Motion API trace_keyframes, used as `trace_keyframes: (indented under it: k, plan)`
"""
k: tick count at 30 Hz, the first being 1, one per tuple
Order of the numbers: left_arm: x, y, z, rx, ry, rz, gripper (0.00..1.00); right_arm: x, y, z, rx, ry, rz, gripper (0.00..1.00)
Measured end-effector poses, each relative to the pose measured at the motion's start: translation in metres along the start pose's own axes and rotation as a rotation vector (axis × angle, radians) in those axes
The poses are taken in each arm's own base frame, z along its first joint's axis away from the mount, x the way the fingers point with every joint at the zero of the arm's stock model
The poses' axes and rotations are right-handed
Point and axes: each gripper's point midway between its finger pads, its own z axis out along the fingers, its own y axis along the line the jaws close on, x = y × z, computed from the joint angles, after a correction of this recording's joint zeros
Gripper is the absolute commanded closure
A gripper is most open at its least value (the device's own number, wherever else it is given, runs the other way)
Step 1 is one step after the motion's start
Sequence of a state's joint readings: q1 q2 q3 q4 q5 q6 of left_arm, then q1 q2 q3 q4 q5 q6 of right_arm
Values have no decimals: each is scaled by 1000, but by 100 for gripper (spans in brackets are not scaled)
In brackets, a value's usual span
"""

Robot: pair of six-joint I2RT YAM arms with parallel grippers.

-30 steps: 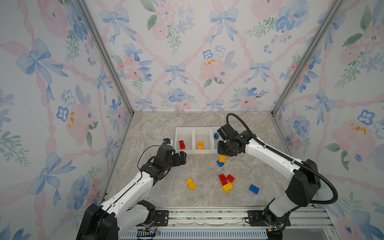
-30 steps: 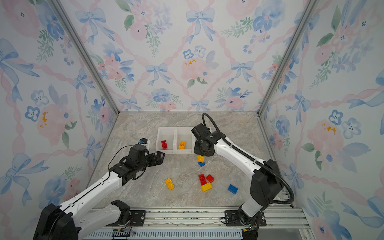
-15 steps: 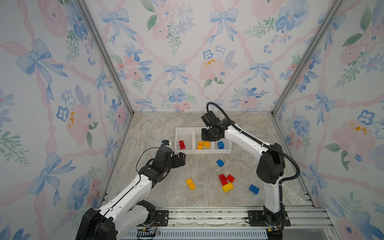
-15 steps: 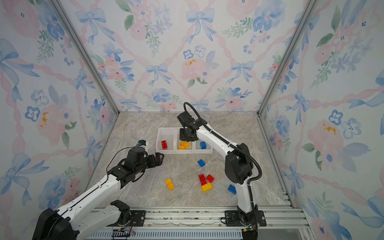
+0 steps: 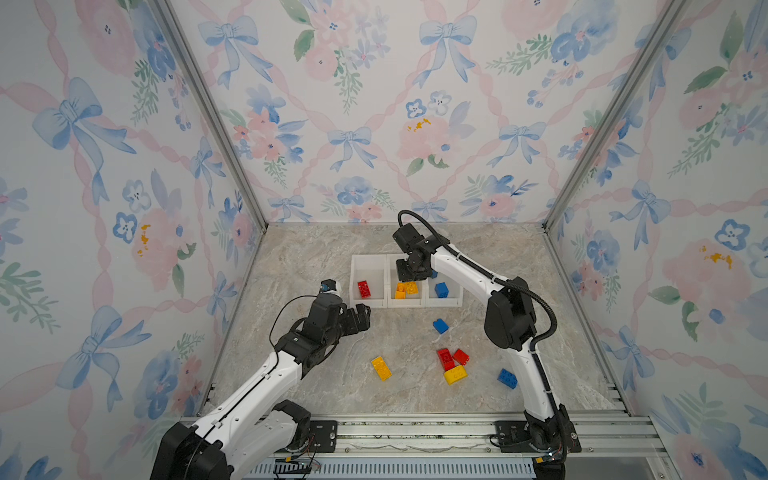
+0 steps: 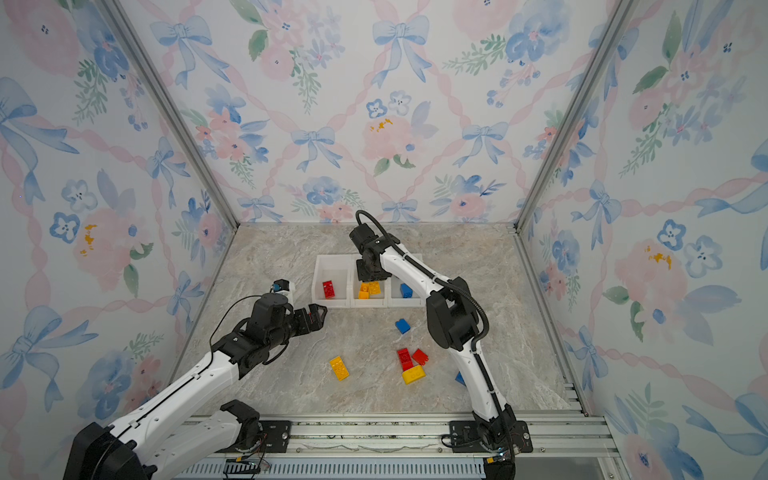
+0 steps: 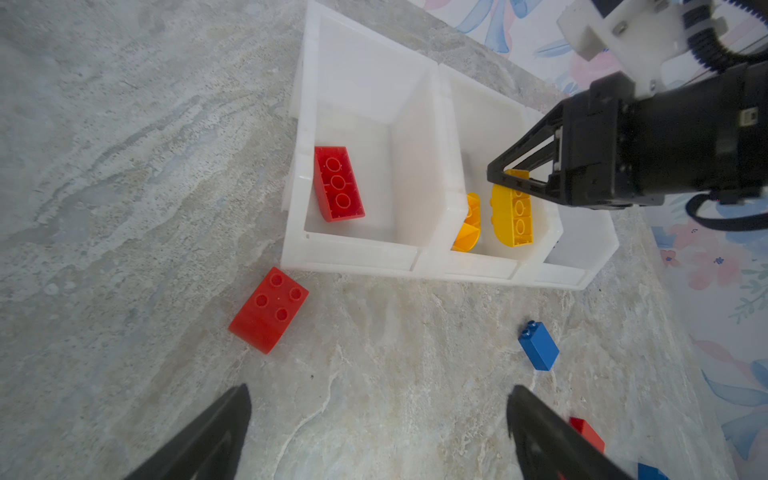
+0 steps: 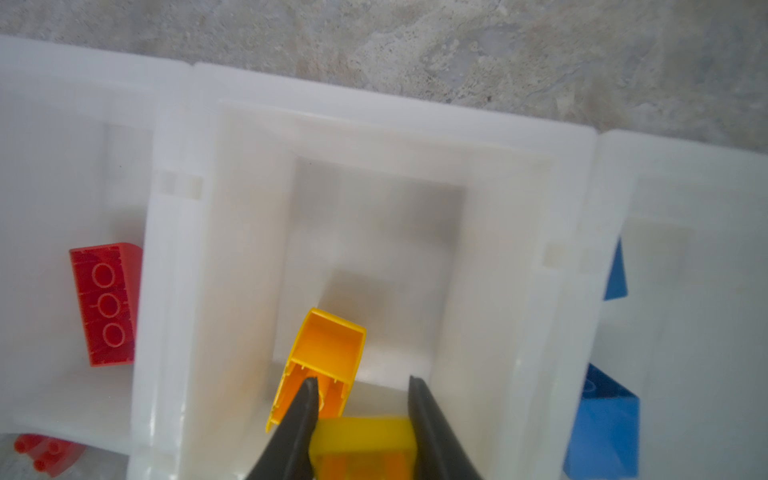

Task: Sort the legos into containers by color
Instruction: 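Carry the yellow brick into the middle bin and release it, then grasp the red brick beside the bin with the left gripper while the right gripper hovers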

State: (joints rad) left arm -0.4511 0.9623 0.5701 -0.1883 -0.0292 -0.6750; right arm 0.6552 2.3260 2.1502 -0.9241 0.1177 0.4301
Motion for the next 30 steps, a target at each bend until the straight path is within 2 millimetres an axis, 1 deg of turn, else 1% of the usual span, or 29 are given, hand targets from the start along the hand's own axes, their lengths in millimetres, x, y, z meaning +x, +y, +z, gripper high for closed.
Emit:
trace_keyframes:
  k: [2, 7, 10, 19, 22, 25, 30]
  plan:
    - [0, 0, 0, -3, -2, -3, 2, -1, -3, 2, 8, 3, -5, 70]
    - [-1, 1, 0, -7, -5, -7, 2, -5, -7, 6, 17, 0, -22, 46]
    - [-1, 2, 0, -10, -7, -7, 2, -4, -8, 8, 19, 4, -29, 41]
    - [-2, 3, 0, -18, -10, -7, 2, -5, -7, 8, 13, -2, -32, 39]
    - [-2, 5, 0, -28, -14, -6, 3, -3, -7, 4, 6, -4, -28, 38]
    - [1, 10, 3, -53, -3, 0, 4, -1, -8, -8, -5, -12, -20, 38]
    - [13, 26, 13, -136, 57, 30, 9, -1, -10, -43, -41, -59, 8, 36]
